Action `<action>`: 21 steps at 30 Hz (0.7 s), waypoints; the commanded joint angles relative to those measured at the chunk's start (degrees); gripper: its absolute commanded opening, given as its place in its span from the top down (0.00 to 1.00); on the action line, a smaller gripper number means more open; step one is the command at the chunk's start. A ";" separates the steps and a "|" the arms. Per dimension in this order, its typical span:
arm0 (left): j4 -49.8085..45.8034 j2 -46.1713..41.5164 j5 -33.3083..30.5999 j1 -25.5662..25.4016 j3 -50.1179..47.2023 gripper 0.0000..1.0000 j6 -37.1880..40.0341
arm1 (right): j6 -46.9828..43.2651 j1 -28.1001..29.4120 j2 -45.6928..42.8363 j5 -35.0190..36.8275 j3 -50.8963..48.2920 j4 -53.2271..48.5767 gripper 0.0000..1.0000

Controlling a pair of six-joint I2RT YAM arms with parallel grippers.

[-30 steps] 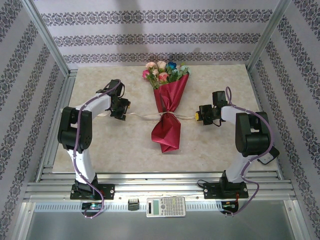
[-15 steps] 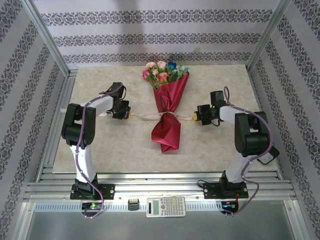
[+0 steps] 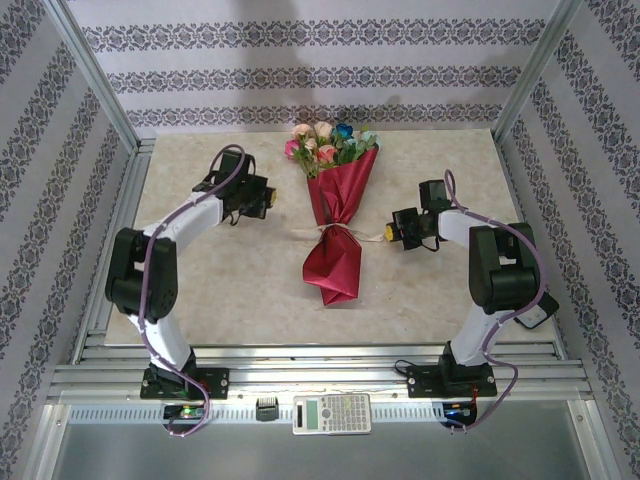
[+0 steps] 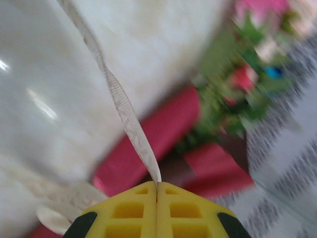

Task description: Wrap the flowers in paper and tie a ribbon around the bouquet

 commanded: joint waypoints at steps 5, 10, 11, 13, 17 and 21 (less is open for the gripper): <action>20.96 -2.16 1.39 -8.75 -5.97 1.00 -16.42 | -5.33 1.95 0.75 -3.27 1.78 -4.18 1.00; 26.06 -3.97 -3.37 -12.67 -7.35 1.00 -21.81 | -8.84 2.74 1.53 -4.53 3.39 -7.58 1.00; 26.98 -4.71 -4.72 -13.07 -7.99 1.00 -22.48 | -10.07 2.84 1.83 -4.87 4.11 -8.87 1.00; 28.35 -5.84 -6.19 -13.44 -8.98 1.00 -23.52 | -13.22 2.61 2.44 -5.52 5.92 -12.19 0.88; 30.29 -8.54 -8.56 -13.54 -12.15 1.00 -24.85 | -22.13 0.13 2.25 -2.91 11.08 -22.65 0.62; 31.88 -10.75 -10.68 -13.37 -14.92 1.00 -26.18 | -29.89 -5.78 -0.01 1.72 14.38 -30.04 0.55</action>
